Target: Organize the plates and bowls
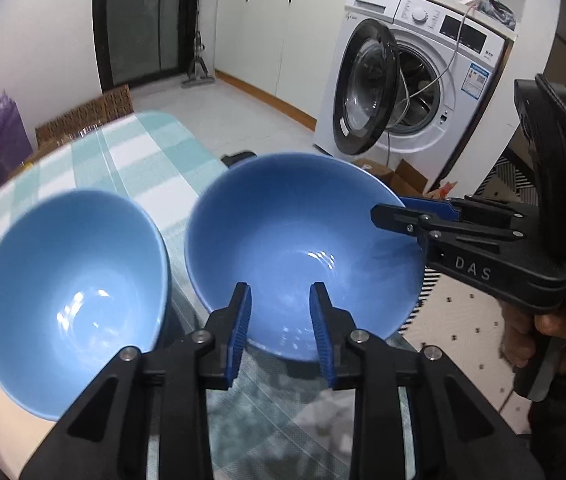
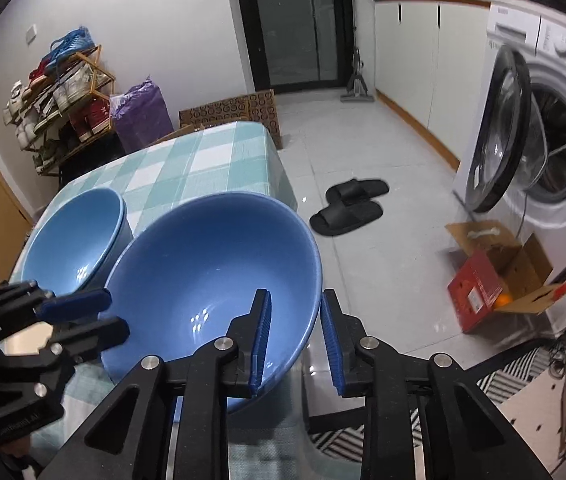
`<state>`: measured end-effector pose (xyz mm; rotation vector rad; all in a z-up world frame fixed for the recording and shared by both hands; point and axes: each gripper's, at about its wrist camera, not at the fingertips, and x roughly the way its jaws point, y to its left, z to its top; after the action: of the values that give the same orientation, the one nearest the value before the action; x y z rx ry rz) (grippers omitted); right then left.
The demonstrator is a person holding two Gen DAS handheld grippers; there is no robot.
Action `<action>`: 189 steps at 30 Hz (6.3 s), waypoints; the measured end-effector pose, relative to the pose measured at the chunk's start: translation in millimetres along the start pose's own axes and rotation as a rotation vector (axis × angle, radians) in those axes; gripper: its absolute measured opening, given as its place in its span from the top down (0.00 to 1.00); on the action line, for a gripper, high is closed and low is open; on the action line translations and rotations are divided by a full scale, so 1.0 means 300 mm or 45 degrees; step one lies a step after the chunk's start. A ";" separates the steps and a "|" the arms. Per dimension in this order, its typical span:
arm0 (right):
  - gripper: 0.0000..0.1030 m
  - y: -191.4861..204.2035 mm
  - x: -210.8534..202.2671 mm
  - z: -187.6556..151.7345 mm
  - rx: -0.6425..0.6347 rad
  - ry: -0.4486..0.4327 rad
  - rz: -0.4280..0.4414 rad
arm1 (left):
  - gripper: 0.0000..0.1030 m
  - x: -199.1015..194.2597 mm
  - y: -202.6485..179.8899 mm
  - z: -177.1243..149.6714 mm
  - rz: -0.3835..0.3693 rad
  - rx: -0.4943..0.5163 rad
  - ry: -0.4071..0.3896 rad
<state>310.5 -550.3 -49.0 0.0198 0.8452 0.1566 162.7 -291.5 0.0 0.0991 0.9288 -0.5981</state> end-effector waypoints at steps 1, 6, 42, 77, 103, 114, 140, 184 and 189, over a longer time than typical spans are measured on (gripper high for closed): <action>0.75 -0.002 0.003 -0.001 0.001 0.001 -0.001 | 0.72 -0.001 0.006 -0.003 0.004 -0.007 0.000; 0.75 -0.018 0.000 -0.009 0.013 0.003 0.009 | 0.71 -0.043 0.050 -0.015 0.031 -0.058 -0.024; 0.75 -0.013 0.028 -0.018 0.015 0.026 0.022 | 0.71 0.033 0.063 0.008 0.010 -0.082 0.042; 0.75 0.124 -0.203 0.043 -0.067 -0.147 -0.002 | 0.72 -0.202 0.106 0.026 0.037 -0.052 -0.150; 0.75 0.374 -0.221 0.165 -0.201 -0.196 0.063 | 0.71 -0.354 0.278 0.009 0.125 -0.131 -0.261; 0.75 0.444 -0.194 0.195 -0.234 -0.195 0.100 | 0.71 -0.390 0.335 -0.001 0.167 -0.160 -0.273; 0.75 0.667 -0.013 0.213 -0.331 -0.099 0.194 | 0.71 -0.382 0.526 -0.086 0.268 -0.283 -0.229; 0.73 0.703 0.127 0.147 -0.431 -0.004 0.047 | 0.70 -0.201 0.546 -0.114 0.312 -0.235 -0.072; 0.73 0.702 0.131 0.142 -0.438 -0.005 0.036 | 0.70 -0.201 0.544 -0.118 0.314 -0.222 -0.073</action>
<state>340.4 -334.6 -33.1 -0.2908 0.8055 0.3268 195.7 -117.0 -2.5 0.0386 0.8929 -0.2887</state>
